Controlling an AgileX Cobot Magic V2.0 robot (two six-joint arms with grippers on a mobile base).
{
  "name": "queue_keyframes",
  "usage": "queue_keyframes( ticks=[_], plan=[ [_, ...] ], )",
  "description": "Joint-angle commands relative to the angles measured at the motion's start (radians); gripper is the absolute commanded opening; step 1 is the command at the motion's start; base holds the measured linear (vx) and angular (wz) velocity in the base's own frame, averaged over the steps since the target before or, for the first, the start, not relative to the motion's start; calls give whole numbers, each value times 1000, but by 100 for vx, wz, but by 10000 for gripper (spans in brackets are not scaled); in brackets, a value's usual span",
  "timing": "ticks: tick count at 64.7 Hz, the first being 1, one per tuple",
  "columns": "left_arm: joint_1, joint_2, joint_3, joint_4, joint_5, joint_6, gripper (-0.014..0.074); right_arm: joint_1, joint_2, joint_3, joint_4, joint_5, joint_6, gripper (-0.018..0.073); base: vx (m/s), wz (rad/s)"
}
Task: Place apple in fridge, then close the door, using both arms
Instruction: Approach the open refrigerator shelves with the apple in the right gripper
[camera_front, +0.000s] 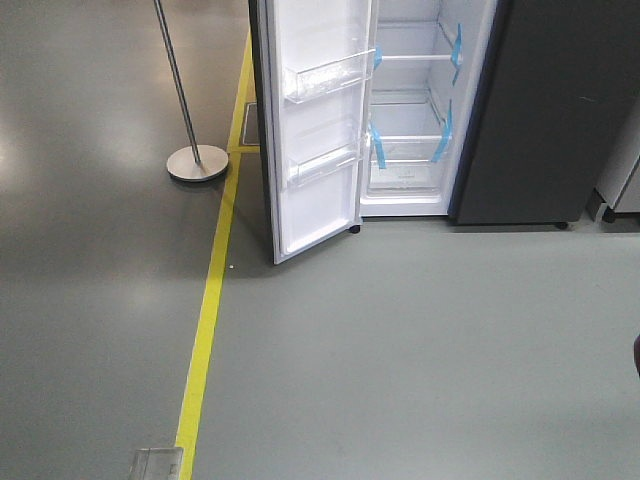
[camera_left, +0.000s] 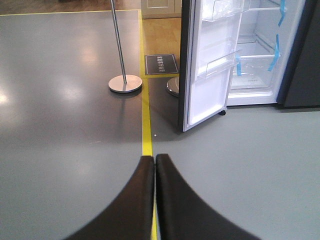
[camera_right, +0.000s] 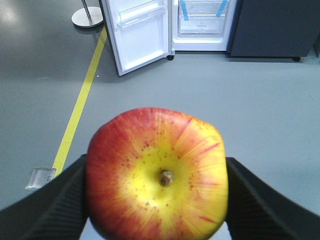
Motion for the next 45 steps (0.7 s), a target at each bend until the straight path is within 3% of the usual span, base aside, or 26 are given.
queue_keyframes(
  ticks=[1, 45],
  plan=[
    [-2, -14, 19, -4, -70, -1, -6, 0, 6, -25, 4, -75, -6, 195, 6, -2],
    [-2, -14, 19, -4, -70, -1, -6, 0, 6, -25, 4, -75, -6, 195, 5, -1]
  ],
)
